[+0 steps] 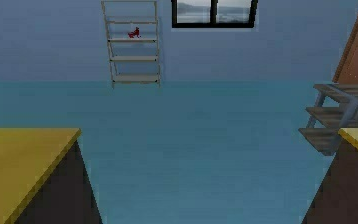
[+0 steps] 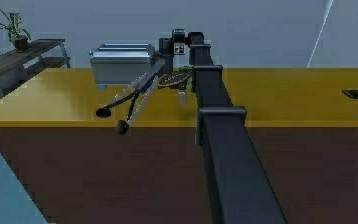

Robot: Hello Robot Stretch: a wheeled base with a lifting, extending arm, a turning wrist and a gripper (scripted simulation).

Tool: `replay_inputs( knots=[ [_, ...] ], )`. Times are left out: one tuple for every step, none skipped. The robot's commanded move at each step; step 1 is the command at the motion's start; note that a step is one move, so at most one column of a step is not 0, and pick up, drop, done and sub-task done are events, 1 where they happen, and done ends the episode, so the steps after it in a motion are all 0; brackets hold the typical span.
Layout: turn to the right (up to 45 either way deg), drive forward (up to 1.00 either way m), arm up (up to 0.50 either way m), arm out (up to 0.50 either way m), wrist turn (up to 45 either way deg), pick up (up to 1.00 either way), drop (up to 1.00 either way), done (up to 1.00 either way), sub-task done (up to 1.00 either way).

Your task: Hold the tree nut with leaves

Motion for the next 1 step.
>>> replay_inputs(
  knots=[
    [0.0, 0.0, 0.0, 0.0, 45.0, 0.0, 0.0, 0.0, 0.0]
  ],
)
